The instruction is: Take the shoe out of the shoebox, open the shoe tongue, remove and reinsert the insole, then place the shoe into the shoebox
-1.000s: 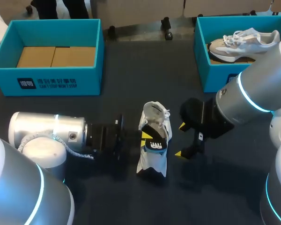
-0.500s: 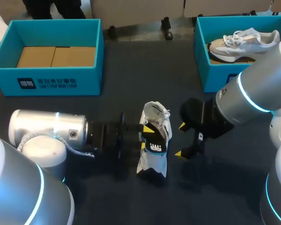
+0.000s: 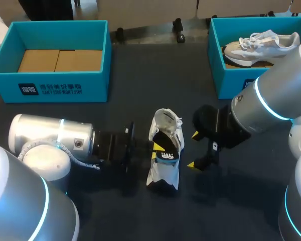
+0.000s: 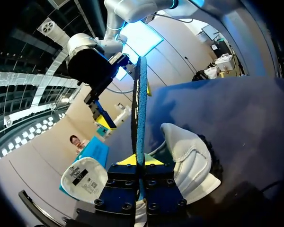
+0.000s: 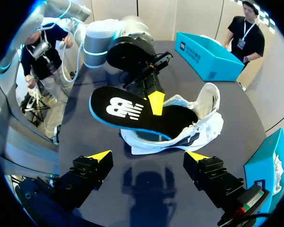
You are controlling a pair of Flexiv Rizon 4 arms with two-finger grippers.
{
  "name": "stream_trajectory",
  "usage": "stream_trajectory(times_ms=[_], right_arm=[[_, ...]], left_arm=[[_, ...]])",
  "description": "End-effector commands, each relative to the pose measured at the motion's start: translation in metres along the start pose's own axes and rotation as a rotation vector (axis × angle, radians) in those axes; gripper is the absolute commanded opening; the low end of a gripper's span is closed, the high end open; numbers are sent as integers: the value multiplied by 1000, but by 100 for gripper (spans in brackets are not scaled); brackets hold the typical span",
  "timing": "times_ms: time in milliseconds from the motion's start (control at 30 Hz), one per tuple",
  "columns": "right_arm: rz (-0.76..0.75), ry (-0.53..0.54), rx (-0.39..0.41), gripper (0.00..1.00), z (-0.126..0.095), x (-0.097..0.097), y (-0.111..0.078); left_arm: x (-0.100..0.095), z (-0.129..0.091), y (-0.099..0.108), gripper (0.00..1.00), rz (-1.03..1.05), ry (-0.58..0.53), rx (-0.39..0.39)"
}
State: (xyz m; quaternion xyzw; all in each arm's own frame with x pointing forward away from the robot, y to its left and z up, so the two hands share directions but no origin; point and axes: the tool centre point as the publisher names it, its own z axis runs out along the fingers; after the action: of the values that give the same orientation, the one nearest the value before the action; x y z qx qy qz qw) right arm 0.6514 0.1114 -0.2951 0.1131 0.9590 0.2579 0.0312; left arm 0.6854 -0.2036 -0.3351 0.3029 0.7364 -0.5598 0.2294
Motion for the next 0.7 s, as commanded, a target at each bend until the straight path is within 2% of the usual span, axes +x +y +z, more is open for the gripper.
stream_trajectory(times_ms=[33,400,500,533,567,633,700], right_arm=[[-1,-1,-3,100,0,1,-1],[-1,-1,-3,100,0,1,-1],[-1,-1,-3,100,0,1,-1],[-1,-1,-3,100,0,1,-1],[-1,-1,-3,100,0,1,-1],[-1,-1,-3,100,0,1,-1],[-1,-1,-3,100,0,1,-1]], left_arm=[[-2,4,7,0,4,14,-16],[-1,8,29,0,19,20,-82],[-1,7,29,0,18,19,-86],[-2,6,26,26,17,17,-85],[-2,5,24,38,15,15,-80],[-4,3,17,42,9,8,-66],[-6,0,10,41,3,4,-47]])
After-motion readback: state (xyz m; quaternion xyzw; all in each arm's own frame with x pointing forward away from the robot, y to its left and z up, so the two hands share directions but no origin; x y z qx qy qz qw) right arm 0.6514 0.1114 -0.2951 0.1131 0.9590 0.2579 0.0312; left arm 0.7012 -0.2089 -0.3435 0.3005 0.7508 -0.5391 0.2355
